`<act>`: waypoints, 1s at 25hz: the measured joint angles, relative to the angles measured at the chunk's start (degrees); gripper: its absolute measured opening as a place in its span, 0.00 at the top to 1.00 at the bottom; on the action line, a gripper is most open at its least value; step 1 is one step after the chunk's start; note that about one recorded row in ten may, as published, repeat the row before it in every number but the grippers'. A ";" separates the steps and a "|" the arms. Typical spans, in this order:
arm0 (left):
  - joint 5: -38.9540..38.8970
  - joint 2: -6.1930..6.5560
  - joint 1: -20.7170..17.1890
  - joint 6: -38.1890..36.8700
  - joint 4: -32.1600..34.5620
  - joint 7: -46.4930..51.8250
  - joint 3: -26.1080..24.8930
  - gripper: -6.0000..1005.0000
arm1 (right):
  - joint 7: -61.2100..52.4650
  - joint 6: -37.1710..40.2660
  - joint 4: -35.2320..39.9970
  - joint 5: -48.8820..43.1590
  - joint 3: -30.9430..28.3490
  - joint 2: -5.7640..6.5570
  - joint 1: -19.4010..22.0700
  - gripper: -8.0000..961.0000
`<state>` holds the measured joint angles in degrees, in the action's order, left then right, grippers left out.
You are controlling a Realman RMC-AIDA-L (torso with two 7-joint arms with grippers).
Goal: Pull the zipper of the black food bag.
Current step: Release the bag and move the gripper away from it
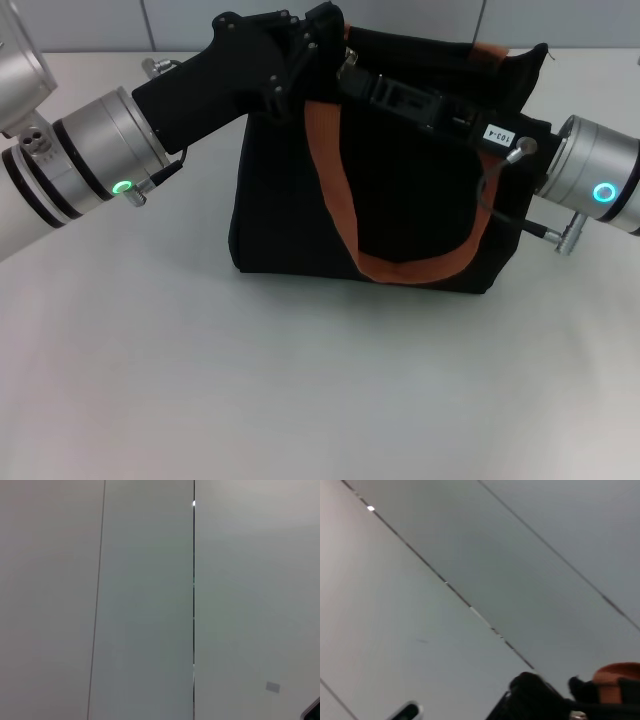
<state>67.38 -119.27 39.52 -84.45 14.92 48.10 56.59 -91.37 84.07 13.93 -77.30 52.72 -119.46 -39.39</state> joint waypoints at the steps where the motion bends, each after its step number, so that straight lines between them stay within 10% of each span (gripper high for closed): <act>1: 0.00 0.00 0.00 0.00 0.00 0.00 0.00 0.96 | -0.08 -0.54 0.03 -0.01 0.05 0.01 -0.05 0.62; 25: 0.02 0.01 0.16 -0.09 0.27 -0.02 0.10 0.97 | -0.19 -0.90 0.57 0.24 -0.44 0.04 -0.04 0.62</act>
<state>67.40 -119.26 39.67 -84.54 15.18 48.07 56.69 -91.56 83.17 14.50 -77.06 52.28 -119.43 -39.44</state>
